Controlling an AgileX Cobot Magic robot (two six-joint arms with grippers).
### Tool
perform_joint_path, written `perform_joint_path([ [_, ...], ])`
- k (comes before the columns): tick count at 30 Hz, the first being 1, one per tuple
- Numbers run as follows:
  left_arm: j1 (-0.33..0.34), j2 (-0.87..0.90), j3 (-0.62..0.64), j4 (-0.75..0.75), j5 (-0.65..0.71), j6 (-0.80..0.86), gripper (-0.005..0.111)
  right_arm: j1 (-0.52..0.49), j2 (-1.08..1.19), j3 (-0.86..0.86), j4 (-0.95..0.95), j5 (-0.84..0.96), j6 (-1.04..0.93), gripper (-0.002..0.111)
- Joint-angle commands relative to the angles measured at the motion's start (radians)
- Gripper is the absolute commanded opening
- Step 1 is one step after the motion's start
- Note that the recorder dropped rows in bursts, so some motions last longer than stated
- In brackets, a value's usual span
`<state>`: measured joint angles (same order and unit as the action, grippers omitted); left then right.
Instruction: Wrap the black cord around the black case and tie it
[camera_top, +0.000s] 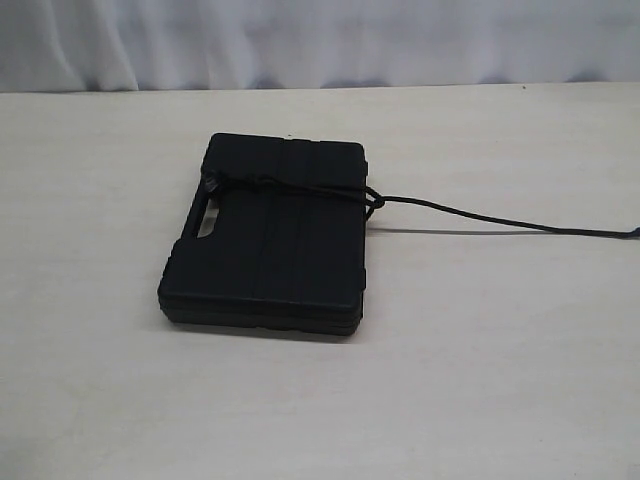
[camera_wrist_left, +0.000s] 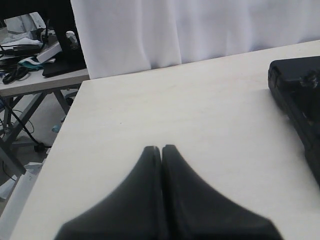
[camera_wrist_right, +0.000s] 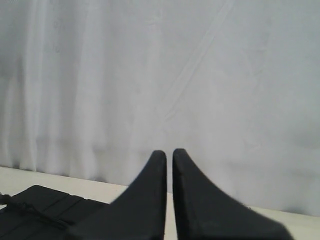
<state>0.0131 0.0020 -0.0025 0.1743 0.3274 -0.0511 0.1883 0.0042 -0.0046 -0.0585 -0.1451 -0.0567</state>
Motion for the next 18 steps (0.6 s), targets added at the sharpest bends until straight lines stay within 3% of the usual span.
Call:
perform_joint_path([
  [1,0.004,-0.002,0.002,0.0,-0.004,0.002,0.0,-0.004,-0.004,0.005,-0.042,-0.011,0.019,0.004],
  [8,0.004,-0.002,0.002,0.0,-0.004,0.002,0.0,-0.075,-0.004,0.005,-0.166,0.065,0.137,0.004],
  [18,0.004,-0.002,0.002,0.0,-0.004,0.002,0.0,-0.07,-0.004,0.005,-0.163,0.324,0.143,0.004],
])
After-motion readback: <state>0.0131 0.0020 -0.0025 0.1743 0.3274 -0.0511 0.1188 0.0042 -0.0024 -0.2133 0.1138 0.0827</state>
